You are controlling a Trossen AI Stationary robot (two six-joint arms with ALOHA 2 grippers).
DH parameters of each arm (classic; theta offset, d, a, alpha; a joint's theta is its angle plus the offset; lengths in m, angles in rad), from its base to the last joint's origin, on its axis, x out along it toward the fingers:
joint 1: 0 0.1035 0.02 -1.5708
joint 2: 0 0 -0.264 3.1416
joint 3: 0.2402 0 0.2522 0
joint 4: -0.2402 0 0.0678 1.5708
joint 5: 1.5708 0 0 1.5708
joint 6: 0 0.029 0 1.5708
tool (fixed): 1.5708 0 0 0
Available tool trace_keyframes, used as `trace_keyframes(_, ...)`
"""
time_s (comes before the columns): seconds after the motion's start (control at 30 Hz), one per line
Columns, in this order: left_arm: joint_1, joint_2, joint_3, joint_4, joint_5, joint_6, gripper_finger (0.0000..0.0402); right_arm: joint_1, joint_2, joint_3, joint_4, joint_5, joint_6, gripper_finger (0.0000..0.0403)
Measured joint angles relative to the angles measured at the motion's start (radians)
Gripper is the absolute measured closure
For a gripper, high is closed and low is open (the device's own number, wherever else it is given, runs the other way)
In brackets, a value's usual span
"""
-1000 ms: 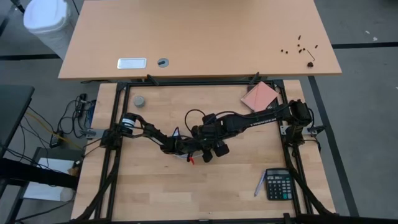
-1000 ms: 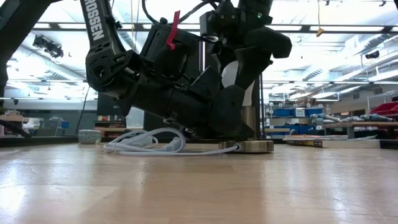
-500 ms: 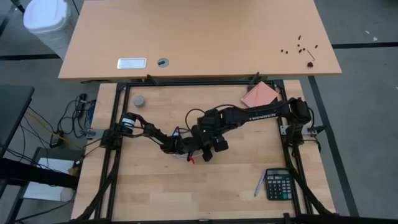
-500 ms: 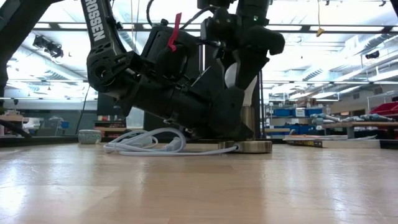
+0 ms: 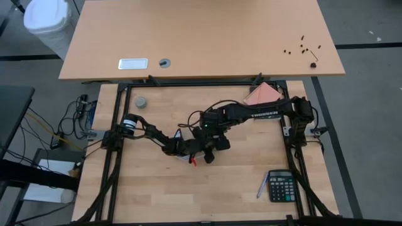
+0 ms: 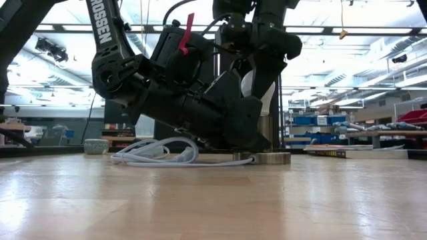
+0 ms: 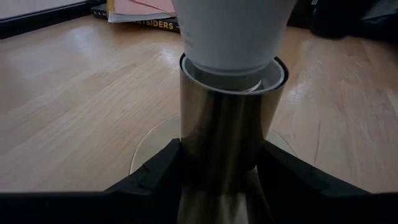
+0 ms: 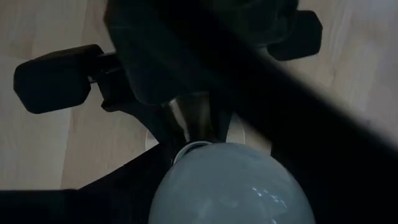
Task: Screw lightbulb
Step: Insert the lightbulb into the lamp
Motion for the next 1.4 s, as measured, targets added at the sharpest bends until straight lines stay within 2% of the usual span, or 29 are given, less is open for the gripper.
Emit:
trace_keyframes(0.3, -0.001, 0.001, -0.001, 0.001, -0.007, -0.008, 0.0208, -0.002, 0.000, -0.050, 0.048, 0.003, 0.024, 0.0133)
trace_keyframes(0.5, 0.000, 0.001, -0.001, 0.000, -0.008, -0.012, 0.0208, 0.013, 0.002, -0.051, 0.048, 0.059, 0.093, 0.0138)
trace_keyframes(0.8, 0.001, 0.001, -0.001, -0.001, -0.015, -0.016, 0.0208, 0.028, 0.004, -0.052, 0.043, 0.149, 0.320, 0.0136)
trace_keyframes(1.4, 0.000, 0.001, -0.001, -0.002, -0.045, -0.037, 0.0208, 0.028, 0.005, -0.052, 0.048, 0.215, 0.779, 0.0135)
